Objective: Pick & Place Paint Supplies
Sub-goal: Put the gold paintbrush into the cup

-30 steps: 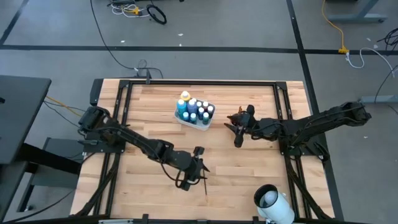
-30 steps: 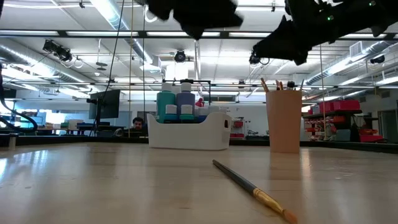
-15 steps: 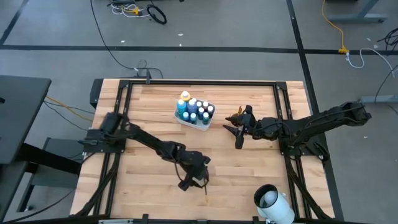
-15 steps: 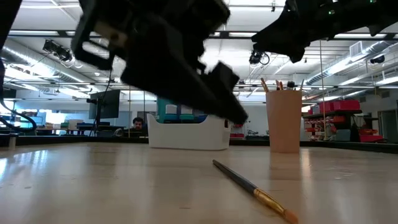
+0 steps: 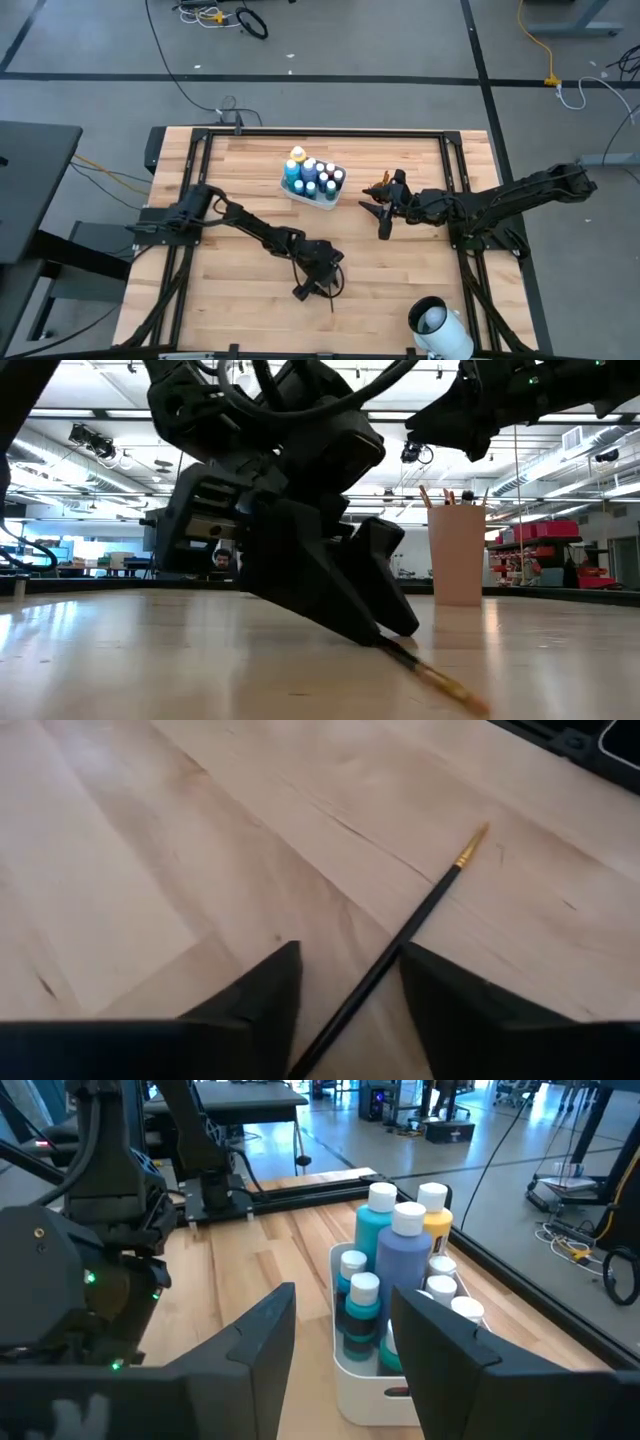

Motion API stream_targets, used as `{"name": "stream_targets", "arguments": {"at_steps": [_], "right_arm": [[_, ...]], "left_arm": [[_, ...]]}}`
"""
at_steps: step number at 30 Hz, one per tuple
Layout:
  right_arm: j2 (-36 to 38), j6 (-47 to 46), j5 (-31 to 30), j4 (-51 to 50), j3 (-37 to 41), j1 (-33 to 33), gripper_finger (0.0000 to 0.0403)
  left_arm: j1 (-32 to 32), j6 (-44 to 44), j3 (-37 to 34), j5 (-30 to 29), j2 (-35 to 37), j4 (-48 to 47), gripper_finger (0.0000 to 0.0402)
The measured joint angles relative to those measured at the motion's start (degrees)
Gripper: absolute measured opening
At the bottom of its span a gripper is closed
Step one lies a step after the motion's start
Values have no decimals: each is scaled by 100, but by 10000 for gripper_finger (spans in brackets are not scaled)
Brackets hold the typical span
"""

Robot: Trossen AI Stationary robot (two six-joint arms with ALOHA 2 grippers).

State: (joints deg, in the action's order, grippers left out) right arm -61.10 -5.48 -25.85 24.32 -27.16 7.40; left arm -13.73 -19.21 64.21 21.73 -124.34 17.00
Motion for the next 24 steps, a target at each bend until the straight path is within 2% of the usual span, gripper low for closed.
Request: {"name": "stream_targets", "arguments": {"at_steps": [7, 9, 14, 20, 24], "right_arm": [[0, 4, 137, -5, 0, 0, 169], [0, 15, 229, 15, 0, 0, 169], [0, -42, 387, 92, 0, 7, 169], [0, 141, 1163, 564, 0, 183, 169], [2, 170, 1189, 762, -7, 354, 169]], "left_arm": [[35, -386, -16, 83, -17, 4, 42], [64, -412, -18, 95, -19, 6, 15], [108, -94, -29, 98, -41, 126, 25], [84, 386, -31, 53, -41, 137, 17], [-63, 519, -38, -358, -39, 241, 30]]}}
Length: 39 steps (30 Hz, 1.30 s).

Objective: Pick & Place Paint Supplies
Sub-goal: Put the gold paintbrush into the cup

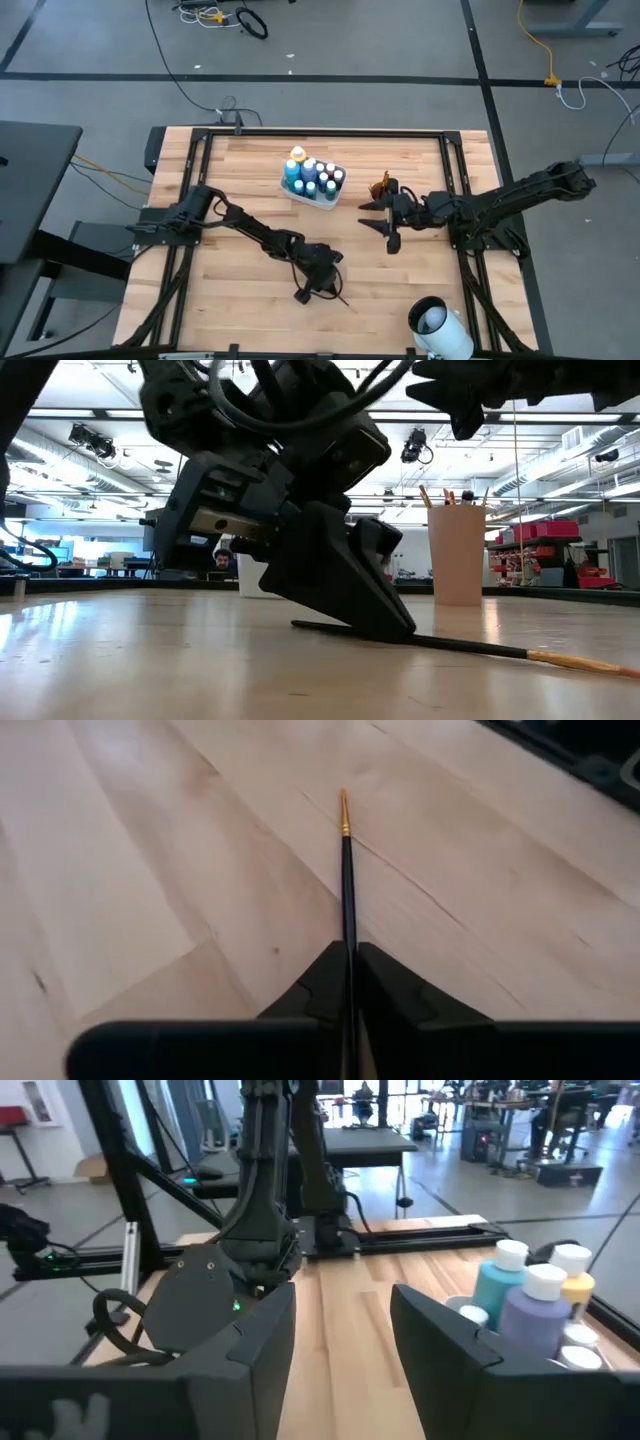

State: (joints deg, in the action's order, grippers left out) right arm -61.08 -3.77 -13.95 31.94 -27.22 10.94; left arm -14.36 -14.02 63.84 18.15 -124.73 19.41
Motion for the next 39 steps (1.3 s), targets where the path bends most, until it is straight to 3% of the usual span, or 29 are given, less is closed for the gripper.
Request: {"name": "stream_targets", "arguments": {"at_steps": [7, 12, 23, 29, 36, 39], "right_arm": [[0, 6, -3, 190, 0, 156, 169], [0, 12, -5, 280, 0, 226, 169], [0, 16, -3, 323, 0, 242, 169], [0, 24, -1, 322, 0, 242, 169], [0, 26, 0, 322, 0, 242, 169], [0, 33, 106, 320, 0, 242, 169]], "left_arm": [[-185, 148, -7, -645, -12, 436, 82], [-207, 487, -11, -828, -22, 658, 92], [-203, 711, 9, -858, -713, 1970, 82], [-205, 643, 9, -949, -728, 1984, 78], [-205, 441, 13, -809, -737, 1973, 15], [-200, 698, 6, -777, -752, 2120, 15]]}}
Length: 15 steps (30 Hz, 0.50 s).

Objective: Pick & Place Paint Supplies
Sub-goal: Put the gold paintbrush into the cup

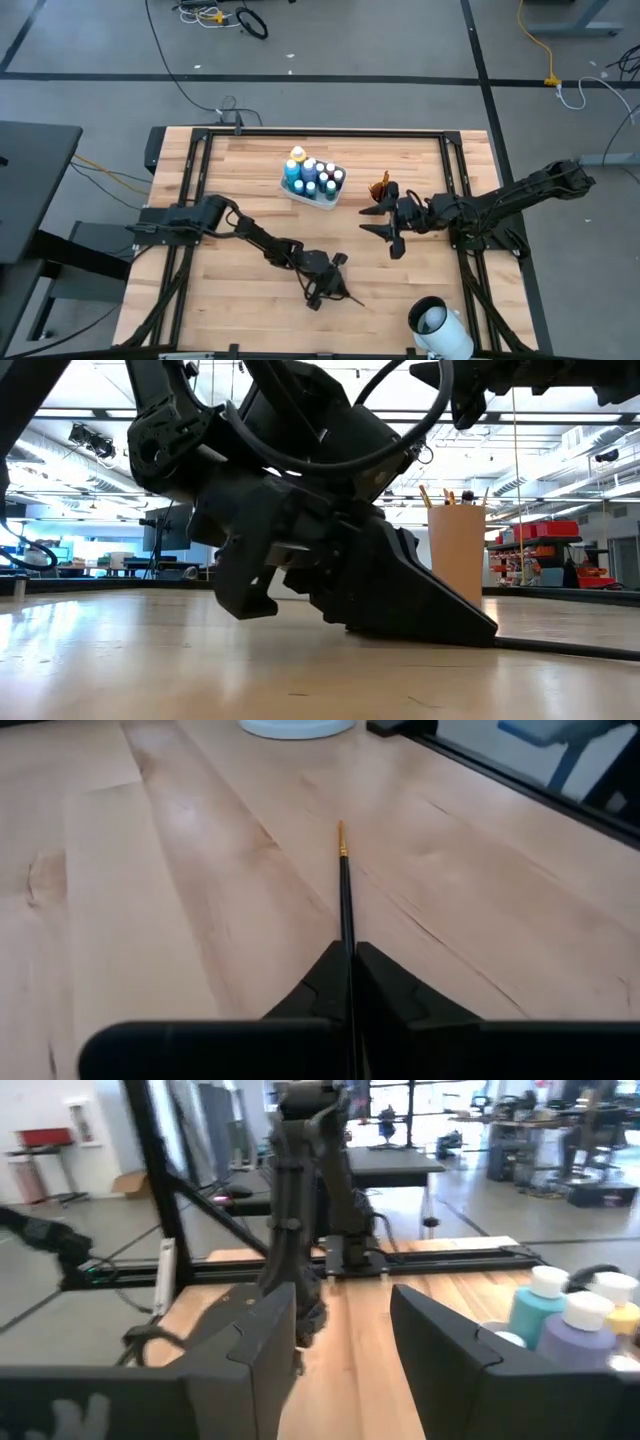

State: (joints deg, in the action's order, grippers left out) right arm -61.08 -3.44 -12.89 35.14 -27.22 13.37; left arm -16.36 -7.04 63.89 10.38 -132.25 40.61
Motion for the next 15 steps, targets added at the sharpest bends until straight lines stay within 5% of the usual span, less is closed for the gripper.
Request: {"name": "stream_targets", "arguments": {"at_steps": [8, 15], "right_arm": [[0, 259, 1368, -63, 0, 2, 169], [0, 549, 1991, -1133, 2, 0, 169]], "left_arm": [[6, 8, -32, -195, 334, -62, 9], [7, -312, -35, -523, 865, -839, 3]]}}
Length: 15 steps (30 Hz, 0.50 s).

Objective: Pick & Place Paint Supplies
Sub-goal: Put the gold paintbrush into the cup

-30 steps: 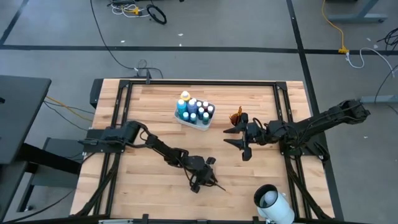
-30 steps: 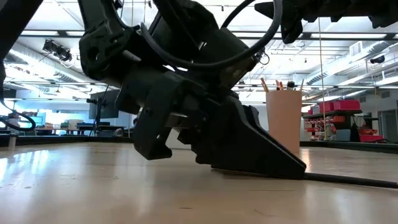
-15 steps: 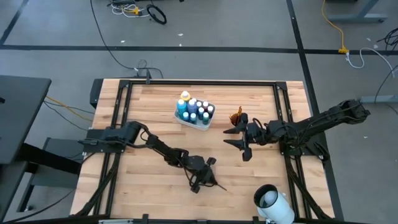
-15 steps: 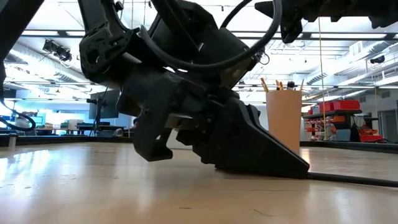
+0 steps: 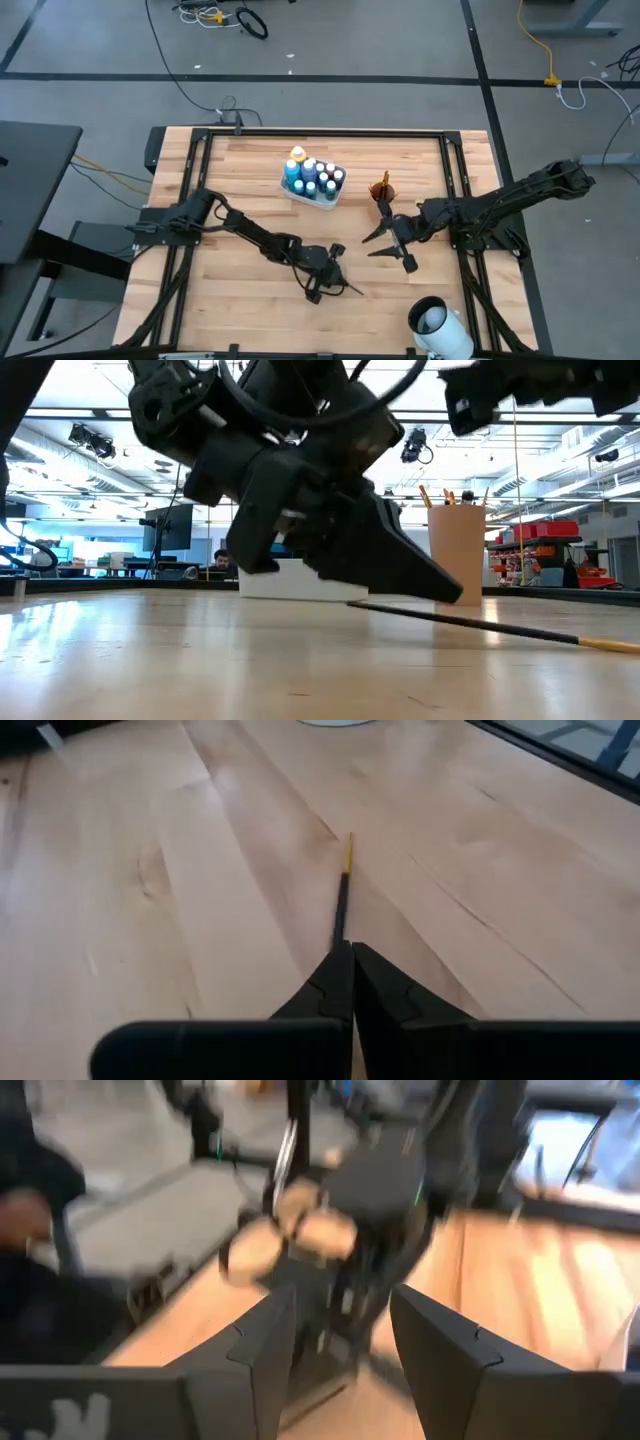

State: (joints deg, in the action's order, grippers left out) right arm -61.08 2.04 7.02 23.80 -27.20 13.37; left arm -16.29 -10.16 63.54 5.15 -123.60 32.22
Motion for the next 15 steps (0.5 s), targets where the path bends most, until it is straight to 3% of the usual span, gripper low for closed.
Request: {"name": "stream_targets", "arguments": {"at_steps": [4, 10, 15], "right_arm": [[-1, 71, -54, -939, 0, 86, 169], [-28, -800, -435, -1773, 0, 384, 169], [-296, -1420, -1173, -2219, 0, 817, 169]], "left_arm": [[-9, -23, 5, -53, 147, -313, 2], [-12, -17, 12, -197, 211, -379, 3], [-12, -105, 14, -1109, 211, -302, 4]]}}
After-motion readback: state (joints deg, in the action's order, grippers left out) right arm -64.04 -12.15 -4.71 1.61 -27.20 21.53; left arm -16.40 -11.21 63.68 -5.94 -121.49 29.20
